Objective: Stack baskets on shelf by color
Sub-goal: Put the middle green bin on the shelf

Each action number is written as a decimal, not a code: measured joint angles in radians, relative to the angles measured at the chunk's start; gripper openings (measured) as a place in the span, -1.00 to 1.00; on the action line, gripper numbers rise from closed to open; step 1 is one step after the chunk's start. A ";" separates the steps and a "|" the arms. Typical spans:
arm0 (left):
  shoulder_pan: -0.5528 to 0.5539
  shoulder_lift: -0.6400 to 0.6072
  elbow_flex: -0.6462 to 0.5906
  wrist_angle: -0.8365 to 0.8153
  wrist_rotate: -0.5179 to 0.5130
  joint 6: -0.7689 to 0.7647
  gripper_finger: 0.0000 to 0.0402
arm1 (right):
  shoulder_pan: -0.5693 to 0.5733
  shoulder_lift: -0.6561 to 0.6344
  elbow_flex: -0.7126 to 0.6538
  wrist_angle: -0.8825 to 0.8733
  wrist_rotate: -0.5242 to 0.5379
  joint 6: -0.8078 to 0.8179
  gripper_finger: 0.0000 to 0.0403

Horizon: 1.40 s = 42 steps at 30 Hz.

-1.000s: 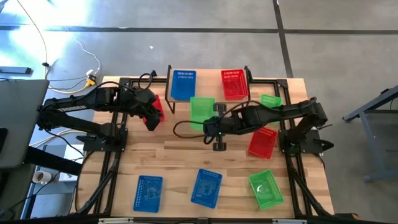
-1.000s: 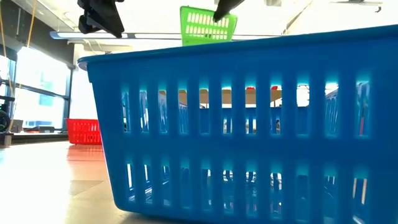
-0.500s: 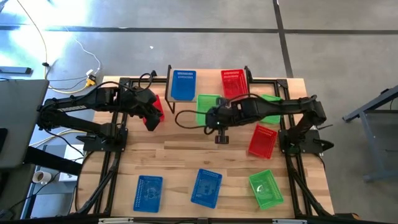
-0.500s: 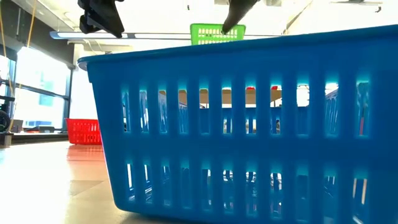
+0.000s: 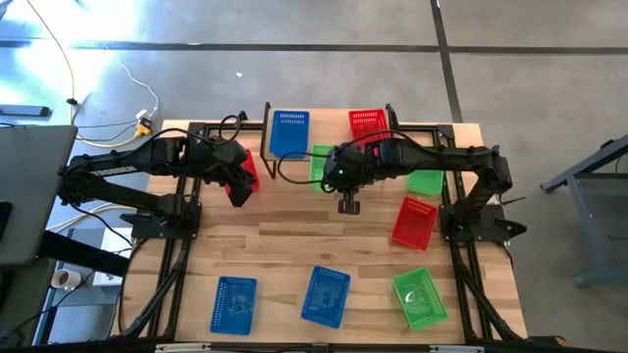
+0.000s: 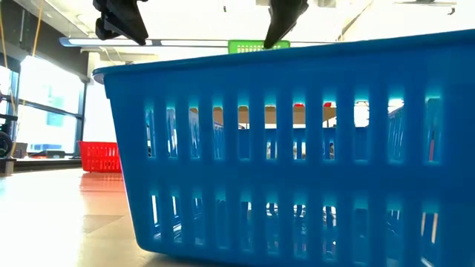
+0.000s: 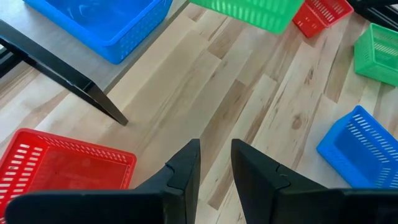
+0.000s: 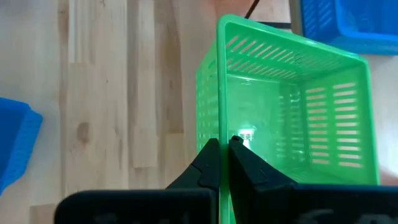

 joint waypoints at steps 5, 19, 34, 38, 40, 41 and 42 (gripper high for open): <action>0.000 0.000 0.000 0.000 0.000 0.009 -0.59 | -0.049 0.000 0.000 0.006 -0.015 -0.060 -1.00; 0.000 0.000 0.000 0.000 0.000 0.026 -0.59 | -0.217 0.008 -0.001 0.047 -0.050 -0.246 -1.00; 0.001 0.000 0.000 0.002 -0.003 0.041 -0.59 | -0.271 0.060 -0.001 0.081 -0.048 -0.326 -1.00; 0.001 0.000 0.000 0.002 -0.005 0.041 -0.59 | -0.279 0.063 -0.001 0.081 -0.049 -0.326 -1.00; 0.001 0.000 0.000 0.002 -0.006 0.041 -0.59 | -0.277 0.063 -0.001 0.081 -0.051 -0.333 -1.00; 0.001 0.000 0.000 0.003 -0.006 0.041 -0.59 | -0.277 0.063 -0.001 0.081 -0.053 -0.337 -1.00; 0.001 0.000 0.000 0.003 -0.008 0.041 -0.59 | -0.277 0.063 -0.001 0.081 -0.054 -0.340 -0.98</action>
